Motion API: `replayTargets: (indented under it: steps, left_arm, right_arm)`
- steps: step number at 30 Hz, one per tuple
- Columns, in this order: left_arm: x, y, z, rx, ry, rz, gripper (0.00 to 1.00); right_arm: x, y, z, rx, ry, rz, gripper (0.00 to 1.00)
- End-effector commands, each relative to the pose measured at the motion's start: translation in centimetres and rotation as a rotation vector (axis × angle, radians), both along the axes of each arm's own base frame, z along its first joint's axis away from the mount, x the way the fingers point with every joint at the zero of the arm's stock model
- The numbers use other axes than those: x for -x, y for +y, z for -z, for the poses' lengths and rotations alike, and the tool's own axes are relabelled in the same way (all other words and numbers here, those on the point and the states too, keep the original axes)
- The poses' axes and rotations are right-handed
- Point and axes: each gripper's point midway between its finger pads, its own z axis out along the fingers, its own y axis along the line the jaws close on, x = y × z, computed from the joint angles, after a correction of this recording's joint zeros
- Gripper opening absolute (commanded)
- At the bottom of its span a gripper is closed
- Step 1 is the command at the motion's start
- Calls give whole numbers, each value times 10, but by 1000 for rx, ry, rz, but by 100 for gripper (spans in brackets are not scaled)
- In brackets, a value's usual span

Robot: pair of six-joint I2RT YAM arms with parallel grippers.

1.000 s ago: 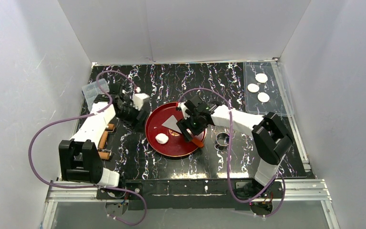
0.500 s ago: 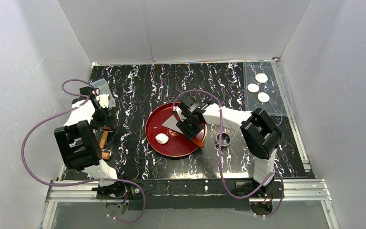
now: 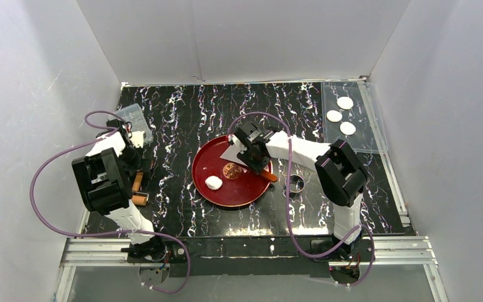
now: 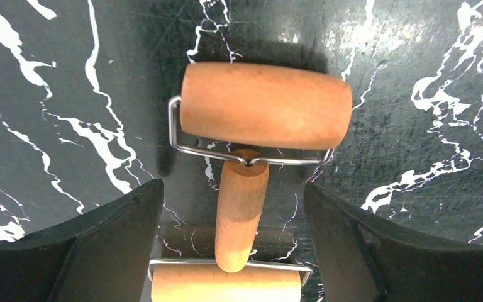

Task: Roll out the dumpling wrappers from the dough

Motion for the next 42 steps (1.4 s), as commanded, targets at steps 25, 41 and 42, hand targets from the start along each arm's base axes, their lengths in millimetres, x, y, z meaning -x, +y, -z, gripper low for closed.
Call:
replayTargets:
  steps: [25, 41, 42]
  left_arm:
    - [33, -34, 15, 232, 69, 97, 0]
    - [2, -82, -52, 459, -162, 207, 0]
    - [2, -87, -55, 463, -164, 223, 0]
  right_arm:
    - [-63, -21, -43, 63, -212, 14, 65]
    - [-41, 20, -145, -333, -242, 14, 71]
    - [-40, 24, -152, -367, -242, 19, 72]
